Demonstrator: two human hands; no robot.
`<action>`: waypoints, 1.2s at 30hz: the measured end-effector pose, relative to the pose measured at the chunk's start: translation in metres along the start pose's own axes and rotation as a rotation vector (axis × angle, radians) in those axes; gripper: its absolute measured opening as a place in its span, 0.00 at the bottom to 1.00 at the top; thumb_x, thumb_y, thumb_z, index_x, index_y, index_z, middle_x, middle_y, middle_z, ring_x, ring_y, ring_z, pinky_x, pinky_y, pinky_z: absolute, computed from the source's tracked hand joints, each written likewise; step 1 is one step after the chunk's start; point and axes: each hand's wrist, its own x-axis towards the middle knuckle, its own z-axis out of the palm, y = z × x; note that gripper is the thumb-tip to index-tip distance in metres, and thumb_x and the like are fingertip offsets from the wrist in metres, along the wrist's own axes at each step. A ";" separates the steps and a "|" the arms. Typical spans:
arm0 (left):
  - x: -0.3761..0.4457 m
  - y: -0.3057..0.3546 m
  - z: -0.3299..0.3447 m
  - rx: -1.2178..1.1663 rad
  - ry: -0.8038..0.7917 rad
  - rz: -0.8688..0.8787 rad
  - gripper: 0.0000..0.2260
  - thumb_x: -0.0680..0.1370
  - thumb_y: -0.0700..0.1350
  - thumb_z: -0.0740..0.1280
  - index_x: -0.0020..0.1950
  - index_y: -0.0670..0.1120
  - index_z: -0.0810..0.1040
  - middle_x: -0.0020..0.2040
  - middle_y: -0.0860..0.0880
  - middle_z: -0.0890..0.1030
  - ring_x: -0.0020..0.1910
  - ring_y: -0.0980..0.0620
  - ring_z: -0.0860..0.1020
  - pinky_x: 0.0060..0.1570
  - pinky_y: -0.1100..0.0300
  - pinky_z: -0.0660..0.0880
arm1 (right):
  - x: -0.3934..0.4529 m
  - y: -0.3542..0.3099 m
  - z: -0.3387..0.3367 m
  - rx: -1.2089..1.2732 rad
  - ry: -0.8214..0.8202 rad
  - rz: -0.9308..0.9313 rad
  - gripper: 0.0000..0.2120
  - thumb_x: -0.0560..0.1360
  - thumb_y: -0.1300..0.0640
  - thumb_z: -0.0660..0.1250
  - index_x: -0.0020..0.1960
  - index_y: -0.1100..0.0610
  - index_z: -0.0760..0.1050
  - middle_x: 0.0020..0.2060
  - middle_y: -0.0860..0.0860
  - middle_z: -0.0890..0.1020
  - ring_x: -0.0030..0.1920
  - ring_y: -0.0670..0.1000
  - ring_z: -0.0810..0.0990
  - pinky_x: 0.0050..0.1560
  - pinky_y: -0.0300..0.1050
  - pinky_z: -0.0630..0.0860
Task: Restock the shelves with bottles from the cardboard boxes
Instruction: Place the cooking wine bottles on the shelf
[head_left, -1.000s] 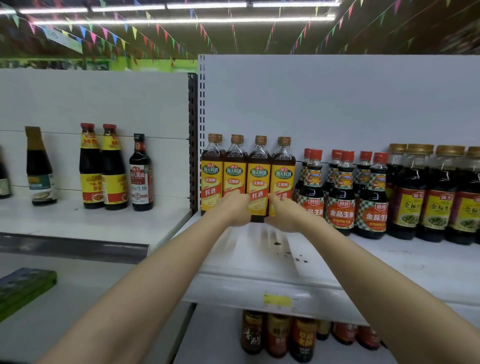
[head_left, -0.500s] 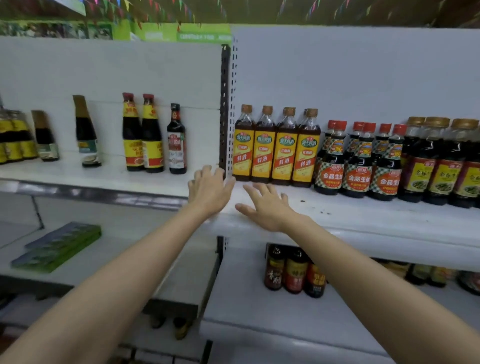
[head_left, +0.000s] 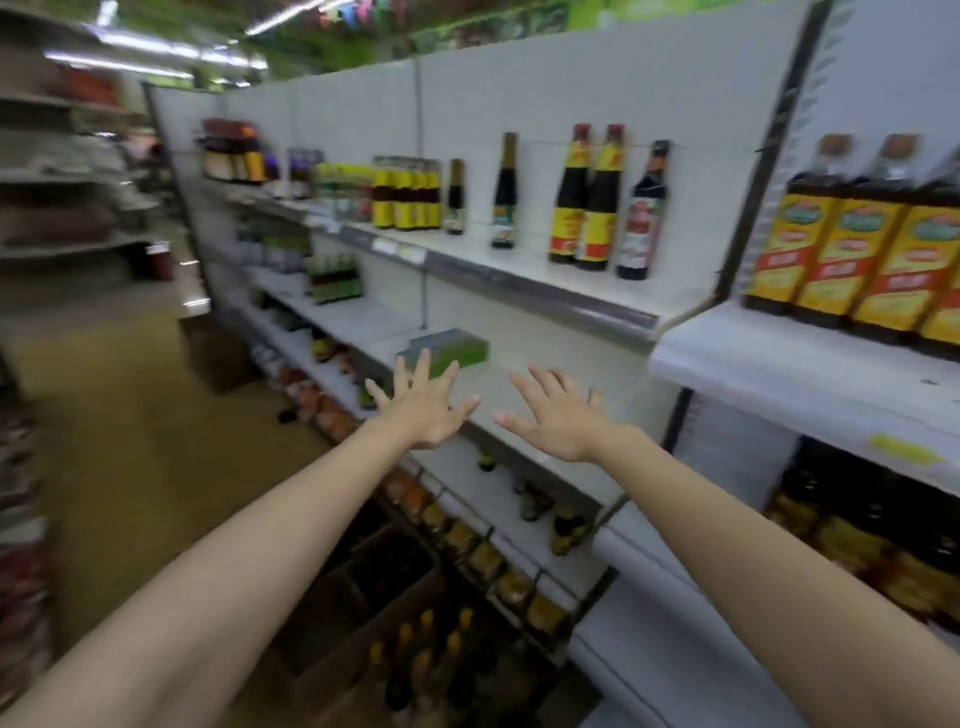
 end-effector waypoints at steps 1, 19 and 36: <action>-0.012 -0.019 0.006 0.006 -0.028 -0.056 0.32 0.77 0.68 0.44 0.78 0.58 0.41 0.77 0.49 0.34 0.75 0.40 0.35 0.68 0.33 0.39 | 0.004 -0.015 0.012 0.008 -0.026 -0.039 0.35 0.78 0.33 0.47 0.79 0.47 0.43 0.78 0.49 0.43 0.77 0.53 0.42 0.72 0.66 0.46; -0.063 -0.301 0.089 -0.104 -0.166 -0.545 0.27 0.81 0.58 0.56 0.77 0.49 0.56 0.76 0.40 0.49 0.74 0.37 0.49 0.69 0.35 0.47 | 0.141 -0.251 0.171 0.019 -0.391 -0.411 0.33 0.78 0.32 0.45 0.78 0.46 0.50 0.77 0.48 0.48 0.76 0.59 0.41 0.71 0.67 0.46; 0.088 -0.416 0.168 -0.258 -0.242 -0.530 0.19 0.80 0.53 0.61 0.68 0.47 0.68 0.67 0.43 0.62 0.68 0.39 0.62 0.66 0.44 0.61 | 0.300 -0.301 0.281 0.137 -0.532 -0.355 0.33 0.77 0.32 0.49 0.78 0.43 0.48 0.77 0.47 0.52 0.76 0.55 0.43 0.71 0.66 0.48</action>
